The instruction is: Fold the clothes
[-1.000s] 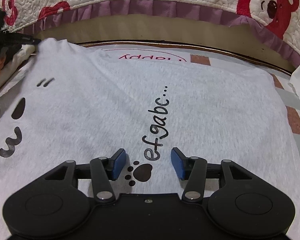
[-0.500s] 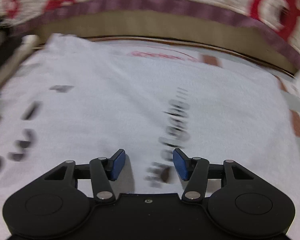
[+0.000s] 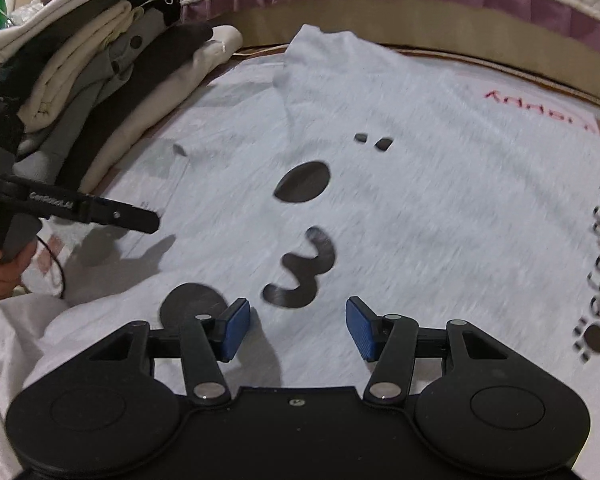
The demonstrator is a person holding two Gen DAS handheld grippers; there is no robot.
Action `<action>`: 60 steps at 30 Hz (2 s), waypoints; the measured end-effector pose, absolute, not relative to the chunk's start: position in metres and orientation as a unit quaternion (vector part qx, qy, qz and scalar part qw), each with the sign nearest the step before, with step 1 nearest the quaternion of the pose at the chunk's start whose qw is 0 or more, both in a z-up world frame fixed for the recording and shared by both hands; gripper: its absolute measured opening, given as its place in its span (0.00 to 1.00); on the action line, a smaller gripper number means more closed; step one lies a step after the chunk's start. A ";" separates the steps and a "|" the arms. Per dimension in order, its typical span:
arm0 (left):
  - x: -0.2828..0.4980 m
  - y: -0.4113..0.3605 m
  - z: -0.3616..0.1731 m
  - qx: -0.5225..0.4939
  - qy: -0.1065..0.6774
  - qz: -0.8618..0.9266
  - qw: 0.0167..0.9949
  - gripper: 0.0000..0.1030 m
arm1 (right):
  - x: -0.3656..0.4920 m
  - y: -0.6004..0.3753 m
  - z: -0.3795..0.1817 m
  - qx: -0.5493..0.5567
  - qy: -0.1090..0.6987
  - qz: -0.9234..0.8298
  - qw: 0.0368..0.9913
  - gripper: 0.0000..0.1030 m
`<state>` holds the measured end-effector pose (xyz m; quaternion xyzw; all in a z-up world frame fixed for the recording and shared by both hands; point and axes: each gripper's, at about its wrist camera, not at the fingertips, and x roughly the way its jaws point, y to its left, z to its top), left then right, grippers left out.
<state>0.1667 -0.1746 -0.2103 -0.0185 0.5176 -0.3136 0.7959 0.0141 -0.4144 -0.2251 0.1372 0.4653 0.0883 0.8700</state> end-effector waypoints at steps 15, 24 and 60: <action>0.131 -0.179 -0.201 0.233 0.407 -0.226 0.854 0.04 | -0.009 -0.402 -0.246 0.345 0.456 0.228 0.788 0.59; 0.142 -0.142 -0.191 0.072 0.462 -0.284 0.837 0.24 | -0.029 -0.385 -0.206 0.303 0.462 0.328 0.766 0.60; 0.102 -0.214 -0.174 0.027 0.452 -0.539 0.710 0.15 | 0.009 -0.420 -0.164 0.153 0.412 0.234 0.868 0.09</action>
